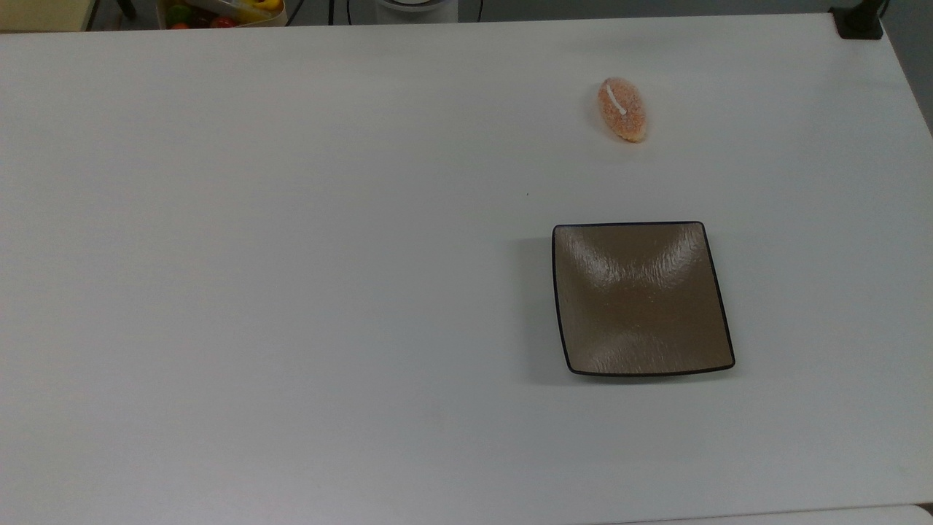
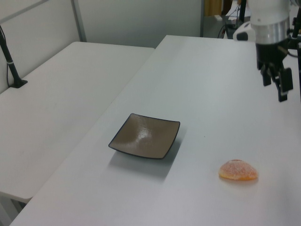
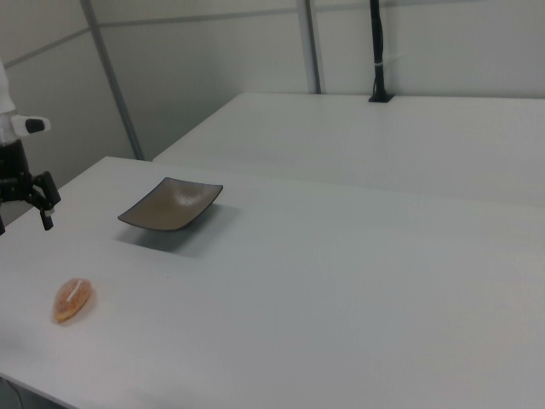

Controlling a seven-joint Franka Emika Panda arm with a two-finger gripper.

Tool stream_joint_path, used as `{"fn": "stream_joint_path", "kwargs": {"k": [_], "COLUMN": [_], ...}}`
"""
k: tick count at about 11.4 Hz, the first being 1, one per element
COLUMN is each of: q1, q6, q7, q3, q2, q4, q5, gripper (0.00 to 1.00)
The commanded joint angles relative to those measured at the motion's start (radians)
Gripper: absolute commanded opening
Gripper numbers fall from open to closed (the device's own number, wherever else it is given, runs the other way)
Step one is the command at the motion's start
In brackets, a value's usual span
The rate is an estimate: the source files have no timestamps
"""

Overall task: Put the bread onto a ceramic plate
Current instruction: 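Move the gripper over the orange bread roll and lower it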

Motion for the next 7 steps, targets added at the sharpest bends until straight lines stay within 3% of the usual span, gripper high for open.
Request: {"fn": "stream_joint_path", "kwargs": {"k": [1,7], "q1": [0.004,0.044], "q6": [0.211,0.643], "q7": [0.015,0.109], "q3": [0.051,0.054], "q2": [-0.005,0.070], "q4": [-0.128,-0.292], "q5": [0.034,0.051], "gripper": [1.00,1.00]}}
